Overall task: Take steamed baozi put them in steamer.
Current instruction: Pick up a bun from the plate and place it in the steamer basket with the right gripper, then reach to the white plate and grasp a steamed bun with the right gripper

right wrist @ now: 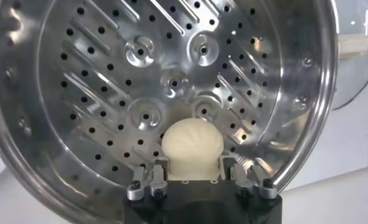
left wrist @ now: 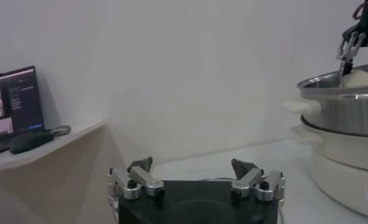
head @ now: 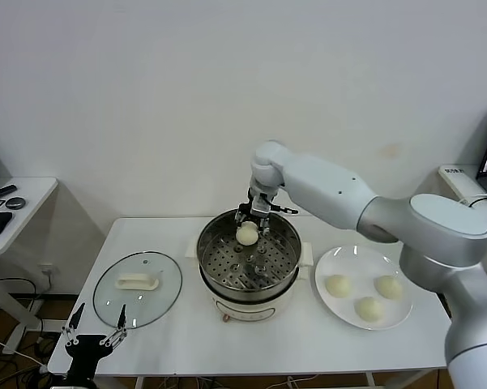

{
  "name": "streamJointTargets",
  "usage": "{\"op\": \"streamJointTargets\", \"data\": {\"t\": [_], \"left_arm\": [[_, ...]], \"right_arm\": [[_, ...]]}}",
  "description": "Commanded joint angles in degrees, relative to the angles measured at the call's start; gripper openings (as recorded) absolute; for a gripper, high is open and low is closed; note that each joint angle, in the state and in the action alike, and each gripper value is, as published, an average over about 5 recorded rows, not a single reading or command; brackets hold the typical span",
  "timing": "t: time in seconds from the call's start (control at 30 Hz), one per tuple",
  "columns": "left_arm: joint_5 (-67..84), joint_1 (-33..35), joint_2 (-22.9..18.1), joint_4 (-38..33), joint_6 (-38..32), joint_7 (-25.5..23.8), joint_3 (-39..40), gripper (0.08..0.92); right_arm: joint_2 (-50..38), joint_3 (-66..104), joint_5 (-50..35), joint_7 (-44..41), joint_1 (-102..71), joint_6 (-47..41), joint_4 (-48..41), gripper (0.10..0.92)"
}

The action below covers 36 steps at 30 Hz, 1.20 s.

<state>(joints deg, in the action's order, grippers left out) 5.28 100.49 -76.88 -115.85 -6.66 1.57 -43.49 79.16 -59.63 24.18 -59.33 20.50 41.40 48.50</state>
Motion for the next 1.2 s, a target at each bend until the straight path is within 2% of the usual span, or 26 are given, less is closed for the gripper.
{"op": "streamJointTargets", "data": {"t": [0.03,0.13,0.3,0.4,0.6,0.77,0.9,1.2], "left_arm": [[0.0,0.0,0.0,0.1,0.0,0.0,0.0,0.823],[0.0,0.0,0.0,0.0,0.0,0.0,-0.1,0.823],[0.0,-0.1,-0.1,0.3,0.0,0.2,-0.2,0.823],[0.0,-0.3,-0.1,0.6,-0.1,0.2,-0.1,0.823],[0.2,-0.3,0.5,0.2,0.3,0.5,0.1,0.823],[-0.1,-0.5,1.0,-0.4,0.5,0.5,0.8,0.823],[-0.5,-0.9,0.9,0.2,0.3,0.7,1.9,0.823],[-0.9,-0.8,1.2,0.3,0.2,0.8,2.2,0.823]], "right_arm": [[0.9,2.0,4.4,2.4,-1.3,2.7,-2.2,0.632],[-0.1,1.5,0.9,2.2,-0.2,2.0,-0.7,0.719],[-6.1,-2.7,-15.3,-1.1,4.8,-7.4,9.8,0.814],[-13.2,-6.2,-24.5,-3.4,9.4,-17.8,19.9,0.821],[-30.1,-11.0,-36.7,-5.7,16.3,-47.9,36.2,0.823],[-42.9,-11.5,-36.5,-6.9,17.3,-64.2,45.4,0.823],[-50.7,-11.6,-34.6,-7.4,15.3,-70.6,48.3,0.823],[-56.5,-1.5,-24.3,-7.5,-3.0,-61.9,44.8,0.823]]}}
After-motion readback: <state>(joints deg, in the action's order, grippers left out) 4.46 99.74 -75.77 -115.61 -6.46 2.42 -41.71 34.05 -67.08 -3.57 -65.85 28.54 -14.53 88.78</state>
